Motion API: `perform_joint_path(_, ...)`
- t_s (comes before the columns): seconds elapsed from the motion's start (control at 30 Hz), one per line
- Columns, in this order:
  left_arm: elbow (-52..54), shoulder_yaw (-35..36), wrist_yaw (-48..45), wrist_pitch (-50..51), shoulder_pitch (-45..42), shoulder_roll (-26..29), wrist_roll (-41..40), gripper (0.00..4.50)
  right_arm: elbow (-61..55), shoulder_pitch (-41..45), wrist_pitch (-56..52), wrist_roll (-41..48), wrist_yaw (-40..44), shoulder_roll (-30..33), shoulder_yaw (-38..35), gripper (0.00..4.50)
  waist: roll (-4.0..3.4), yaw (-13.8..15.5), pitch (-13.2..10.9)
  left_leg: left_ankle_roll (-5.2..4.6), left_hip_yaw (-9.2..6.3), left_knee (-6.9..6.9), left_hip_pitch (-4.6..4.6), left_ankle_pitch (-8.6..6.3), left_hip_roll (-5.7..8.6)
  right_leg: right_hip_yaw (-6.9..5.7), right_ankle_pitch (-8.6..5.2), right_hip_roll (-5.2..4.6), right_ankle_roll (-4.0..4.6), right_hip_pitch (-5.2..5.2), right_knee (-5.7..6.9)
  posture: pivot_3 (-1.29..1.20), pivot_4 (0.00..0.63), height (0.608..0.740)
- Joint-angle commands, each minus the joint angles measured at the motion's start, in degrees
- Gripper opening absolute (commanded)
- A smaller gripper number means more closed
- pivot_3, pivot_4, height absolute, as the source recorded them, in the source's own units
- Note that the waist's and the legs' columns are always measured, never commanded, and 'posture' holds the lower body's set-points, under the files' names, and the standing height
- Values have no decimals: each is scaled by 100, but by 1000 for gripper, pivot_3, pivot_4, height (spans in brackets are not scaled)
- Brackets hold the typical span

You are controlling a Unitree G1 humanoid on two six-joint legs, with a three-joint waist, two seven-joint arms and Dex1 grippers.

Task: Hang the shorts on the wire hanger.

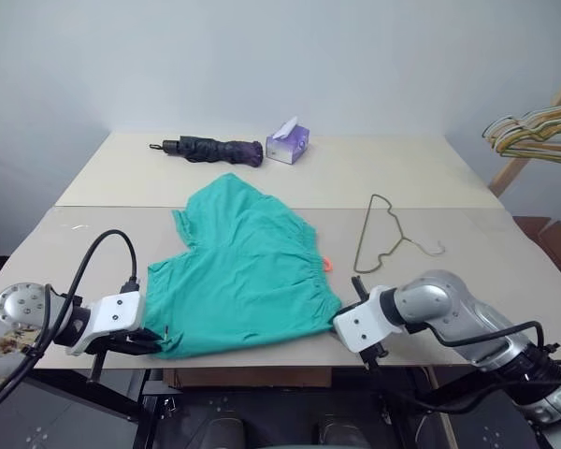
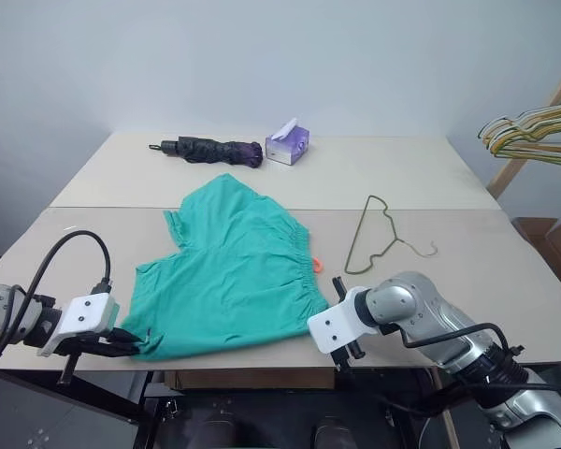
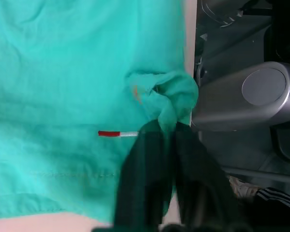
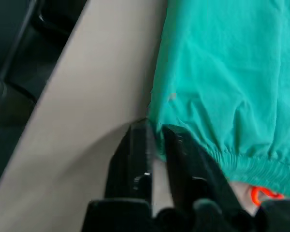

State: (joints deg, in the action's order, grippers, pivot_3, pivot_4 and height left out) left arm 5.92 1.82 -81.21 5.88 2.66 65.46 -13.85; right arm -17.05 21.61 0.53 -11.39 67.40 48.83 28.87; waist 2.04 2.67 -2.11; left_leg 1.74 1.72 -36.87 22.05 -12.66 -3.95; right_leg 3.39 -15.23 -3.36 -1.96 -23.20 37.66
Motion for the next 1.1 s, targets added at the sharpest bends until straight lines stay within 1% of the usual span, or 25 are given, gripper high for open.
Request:
perform_joint_path(0.03, 49, 207, -193, -47, -3, 204, -108, 1616, -403, -40, -220, 492, 157, 29, -412, 1989, 0, -3, 0, 0, 0, 0, 0, 0, 0, 0, 0, 0, 0, 0, 0, 124, 0, 740)
perform_joint_path(0.1, -23, 413, -357, 44, -21, 337, -263, 2308, -576, -122, -441, 1000, 279, 85, -713, 2714, 1, -11, 0, 0, 0, -1, -1, 0, -1, 0, -2, 0, -3, 1, 0, 121, 0, 740)
perform_joint_path(0.17, -172, 637, -473, 176, -108, 464, -418, 2880, -686, -133, -814, 1538, 259, 37, -1134, 3355, 2, -23, -1, 0, 0, -1, -1, 0, -1, 0, -3, 0, -5, 1, 0, 117, 0, 740)
perform_joint_path(0.23, -377, 842, -481, 214, -309, 474, -573, 3547, -611, -4, -1393, 1796, 40, -62, -1485, 4058, 3, -29, -1, 0, 0, -1, -2, 0, -1, 0, -3, 0, -5, 1, 1, 113, 0, 740)
perform_joint_path(0.27, -472, 932, -427, 278, -482, 411, -688, 3849, -469, 125, -1709, 1751, -200, -165, -1601, 4360, 3, -33, -1, 0, 0, -1, -6, 0, -1, -1, -5, 0, -8, 4, 0, 111, 0, 740)
perform_joint_path(0.3, -537, 1006, -412, 359, -656, 338, -837, 4165, -306, 289, -2109, 1677, -483, -307, -1682, 4500, 3, -37, -1, 0, 0, -1, -9, 0, -1, -1, -7, 0, -12, 6, 1, 111, 0, 740)
perform_joint_path(0.33, -575, 1067, -345, 423, -851, 219, -982, 4480, -107, 506, -2669, 1638, -783, -491, -1748, 4500, 4, -52, -1, 0, 0, -1, -9, 0, -1, -1, -7, 0, -13, 5, 1, 102, 0, 740)
perform_joint_path(0.37, -589, 1099, -196, 448, -1048, 65, -1063, 4480, 89, 712, -3216, 1636, -1023, -666, -1800, 4500, 3, -56, 0, 0, 0, -1, -10, 0, -2, 0, -7, 1, -12, 5, 2, 102, 0, 740)
perform_joint_path(0.47, -501, 1096, 121, 669, -1502, -331, -1271, 4480, 627, 1165, -4319, 1651, -1637, -1151, -1949, 4500, 4, -46, 0, 0, 0, 0, -4, 0, -1, 0, 6, 1, 10, 2, 3, 91, 0, 740)
perform_joint_path(0.53, -296, 1027, 255, 827, -1707, -592, -1456, 4480, 1328, 1467, -4847, 1538, -2351, -1649, -2130, 4500, 7, -47, 2, -4, 0, -1, 4, -3, -1, 0, 6, 2, 10, -2, 4, 89, 0, 740)
perform_joint_path(0.63, -96, 848, 422, 979, -1921, -868, -1482, 4480, 2426, 1848, -5246, 1421, -3245, -2277, -2397, 4500, 9, -60, 4, -4, -1, -2, 12, -3, 0, 2, 8, 3, 11, -8, 5, 78, 0, 740)
perform_joint_path(0.67, -28, 750, 495, 1007, -2004, -982, -1453, 4480, 3016, 2036, -5269, 1470, -3590, -2544, -2629, 4500, 9, -65, 4, -4, -1, -3, 12, -3, 0, 2, 8, 3, 11, -8, 6, 74, 0, 740)
perform_joint_path(0.73, 32, 627, 585, 1043, -2118, -1131, -1403, 4480, 3767, 2286, -5207, 1510, -4000, -2835, -2864, 4500, 9, -87, 4, -4, -1, -3, 9, -2, 1, 3, 9, 3, 12, -7, 8, 68, 0, 740)
perform_joint_path(0.83, 42, 448, 668, 1034, -2317, -1305, -1316, 4480, 4754, 2480, -4761, 1405, -4417, -3026, -2929, 4500, 8, -123, 3, -5, -2, -2, 10, -2, 1, 3, 9, 3, 12, -7, 8, 64, 0, 740)
perform_joint_path(0.9, 35, 388, 710, 1058, -2423, -1375, -1312, 4480, 5133, 2509, -4633, 1368, -4469, -3044, -2859, 4500, 8, -153, 4, -5, -3, -2, 15, -2, 1, 2, 9, 2, 11, -7, 4, 61, 0, 740)
perform_joint_path(0.97, 5, 367, 721, 1054, -2482, -1402, -1312, 4480, 5212, 2429, -4624, 1392, -4535, -3015, -2877, 4500, 7, -218, 3, -5, -3, -2, 17, -2, 2, 3, 10, 2, 10, -7, 2, 57, 0, 740)
perform_joint_path(1.1, -45, 339, 691, 995, -2500, -1400, -1282, 4480, 4749, 1938, -4843, 1378, -4412, -2695, -2819, 4500, 7, -297, 4, -5, -9, -2, 9, -2, 2, 4, 9, 3, 9, -1, 5, 49, 0, 740)
